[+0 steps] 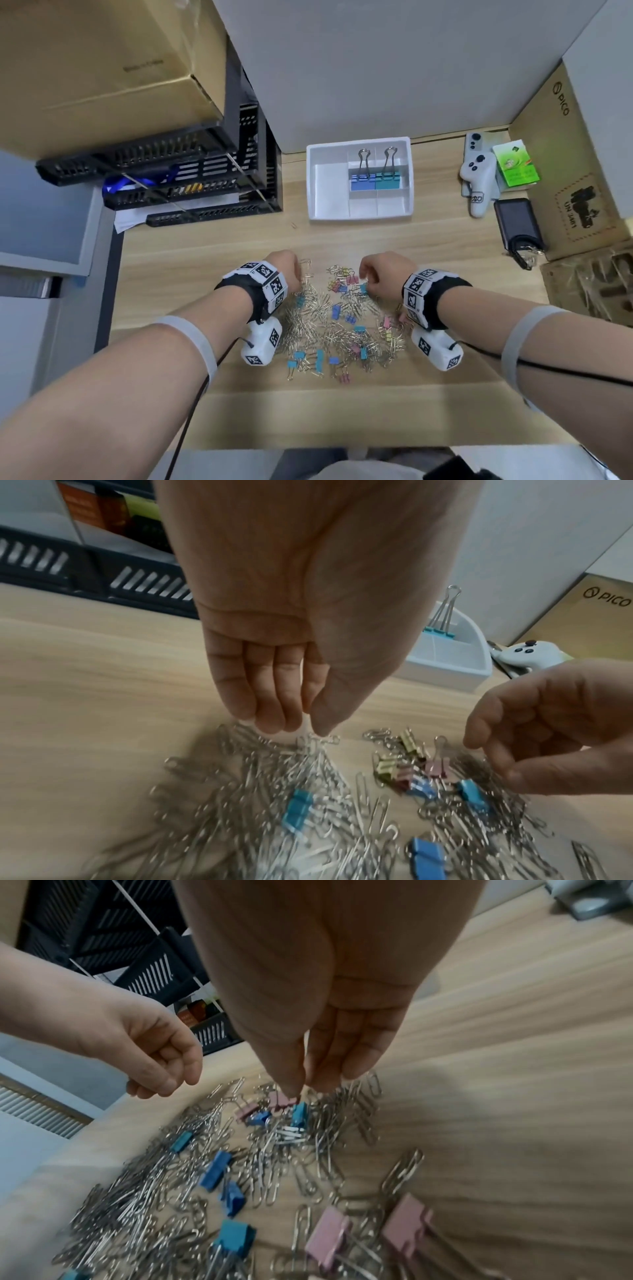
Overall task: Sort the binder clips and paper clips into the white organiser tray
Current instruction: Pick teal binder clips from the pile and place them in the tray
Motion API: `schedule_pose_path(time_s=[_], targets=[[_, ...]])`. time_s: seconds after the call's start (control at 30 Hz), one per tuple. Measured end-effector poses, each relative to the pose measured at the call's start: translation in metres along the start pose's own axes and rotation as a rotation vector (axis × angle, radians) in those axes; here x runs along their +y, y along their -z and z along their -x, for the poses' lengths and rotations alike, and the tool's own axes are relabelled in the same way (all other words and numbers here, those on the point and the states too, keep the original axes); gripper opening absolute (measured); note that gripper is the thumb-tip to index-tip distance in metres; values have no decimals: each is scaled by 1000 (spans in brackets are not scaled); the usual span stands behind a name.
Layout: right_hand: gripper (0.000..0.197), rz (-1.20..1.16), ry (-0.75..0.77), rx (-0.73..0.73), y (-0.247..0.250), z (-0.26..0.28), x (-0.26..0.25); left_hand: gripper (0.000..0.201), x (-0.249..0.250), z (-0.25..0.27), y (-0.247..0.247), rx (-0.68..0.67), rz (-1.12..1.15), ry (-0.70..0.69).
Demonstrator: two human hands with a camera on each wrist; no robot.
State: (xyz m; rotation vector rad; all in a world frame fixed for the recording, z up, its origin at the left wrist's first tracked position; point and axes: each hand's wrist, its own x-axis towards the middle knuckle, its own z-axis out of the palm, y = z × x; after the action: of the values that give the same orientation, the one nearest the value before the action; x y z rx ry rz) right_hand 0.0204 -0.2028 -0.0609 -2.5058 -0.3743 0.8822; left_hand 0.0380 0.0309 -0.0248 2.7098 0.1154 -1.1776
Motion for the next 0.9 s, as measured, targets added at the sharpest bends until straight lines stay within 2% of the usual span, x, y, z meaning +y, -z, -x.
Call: schedule_pose_path(time_s=[0.2, 0.43, 0.67, 0.8, 0.9], targets=[[14, 56, -12, 10, -19, 1, -4, 23, -15, 5, -25, 14, 41, -33], [5, 92, -88, 30, -36, 7, -4, 31, -23, 8, -50, 54, 64, -134], [8, 33, -145, 70, -45, 12, -3, 18, -22, 12, -65, 108, 32, -192], [9, 30, -138, 109, -45, 18, -5, 18, -23, 13, -68, 114, 59, -205], [11, 22, -140, 113, -46, 21, -7, 9, -27, 15, -65, 149, 105, -207]])
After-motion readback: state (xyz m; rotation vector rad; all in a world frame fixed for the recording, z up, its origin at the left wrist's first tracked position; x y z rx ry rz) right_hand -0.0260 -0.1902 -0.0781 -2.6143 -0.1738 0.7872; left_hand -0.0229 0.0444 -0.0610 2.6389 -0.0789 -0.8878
